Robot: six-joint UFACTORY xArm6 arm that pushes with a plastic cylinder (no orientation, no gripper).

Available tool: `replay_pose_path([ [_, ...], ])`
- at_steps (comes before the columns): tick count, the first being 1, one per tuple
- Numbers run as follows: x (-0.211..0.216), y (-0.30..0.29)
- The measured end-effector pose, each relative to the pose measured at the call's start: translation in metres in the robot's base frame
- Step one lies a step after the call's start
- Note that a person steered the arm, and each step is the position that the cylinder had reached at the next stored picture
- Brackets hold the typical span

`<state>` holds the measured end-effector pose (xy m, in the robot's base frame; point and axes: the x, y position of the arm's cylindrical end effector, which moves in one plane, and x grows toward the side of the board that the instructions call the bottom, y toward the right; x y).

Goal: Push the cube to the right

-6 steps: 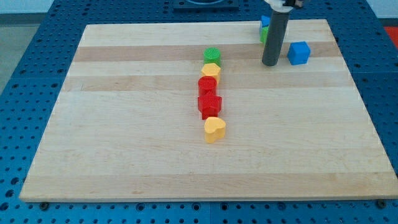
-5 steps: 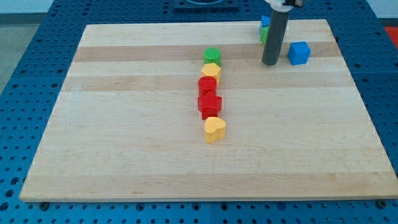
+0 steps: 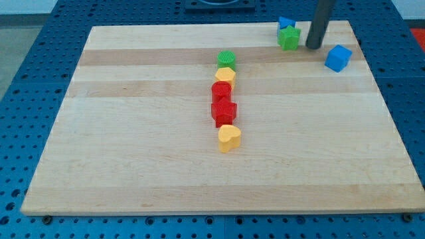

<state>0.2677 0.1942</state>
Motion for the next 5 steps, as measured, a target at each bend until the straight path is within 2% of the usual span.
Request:
replay_pose_path([
  [5, -0.017, -0.010],
])
